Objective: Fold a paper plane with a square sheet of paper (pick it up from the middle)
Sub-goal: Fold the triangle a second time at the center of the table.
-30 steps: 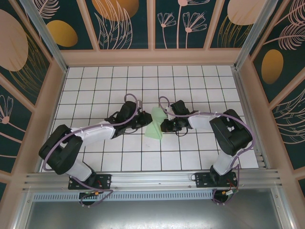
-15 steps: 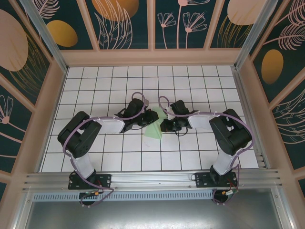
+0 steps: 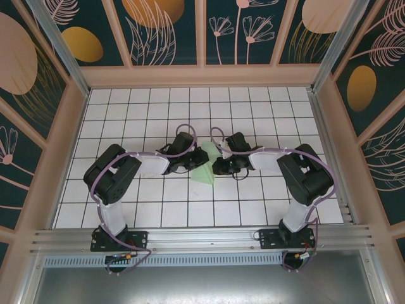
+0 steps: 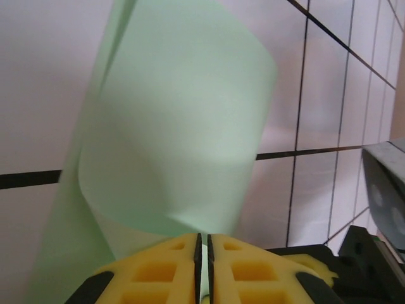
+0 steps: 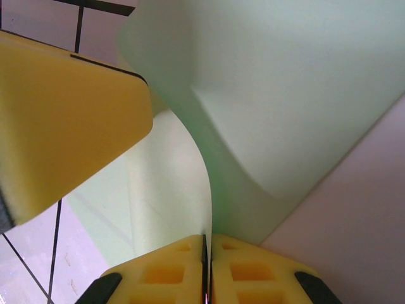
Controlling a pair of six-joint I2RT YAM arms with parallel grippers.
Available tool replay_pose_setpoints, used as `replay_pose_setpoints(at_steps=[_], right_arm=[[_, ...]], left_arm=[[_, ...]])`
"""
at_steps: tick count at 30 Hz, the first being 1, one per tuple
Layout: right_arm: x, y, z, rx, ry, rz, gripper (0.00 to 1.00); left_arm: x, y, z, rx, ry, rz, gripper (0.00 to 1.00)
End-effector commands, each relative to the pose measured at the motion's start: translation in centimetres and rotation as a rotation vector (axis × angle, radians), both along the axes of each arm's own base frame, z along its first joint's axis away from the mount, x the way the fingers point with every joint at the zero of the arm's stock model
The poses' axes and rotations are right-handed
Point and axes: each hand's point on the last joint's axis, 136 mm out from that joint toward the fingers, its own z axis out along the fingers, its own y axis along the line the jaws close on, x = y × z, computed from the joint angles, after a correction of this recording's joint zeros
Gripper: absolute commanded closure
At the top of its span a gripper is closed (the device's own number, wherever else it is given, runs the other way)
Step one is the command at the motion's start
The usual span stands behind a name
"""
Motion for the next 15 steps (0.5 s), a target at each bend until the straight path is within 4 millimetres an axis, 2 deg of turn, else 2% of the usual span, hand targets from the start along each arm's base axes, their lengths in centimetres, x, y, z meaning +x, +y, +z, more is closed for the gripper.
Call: replay_pose_setpoints(at_steps=[1, 9, 15], right_arm=[[-0.5, -1.4, -2.3, -0.084, 0.04, -0.009, 0.88], [0.0, -1.1, -1.9, -0.074, 0.031, -0.022, 0.87], [1.3, -0.8, 0.8, -0.045, -0.023, -0.07, 0.78]], left_arm=[[-0.5, 1.4, -2.1, 0.081, 0.019, 0.006, 0.85], [-1.6, 3.2, -4.6, 0.155, 0.058, 0.03, 0.87], [-2.1, 3.4, -5.5, 0.162, 0.076, 0.03, 0.87]])
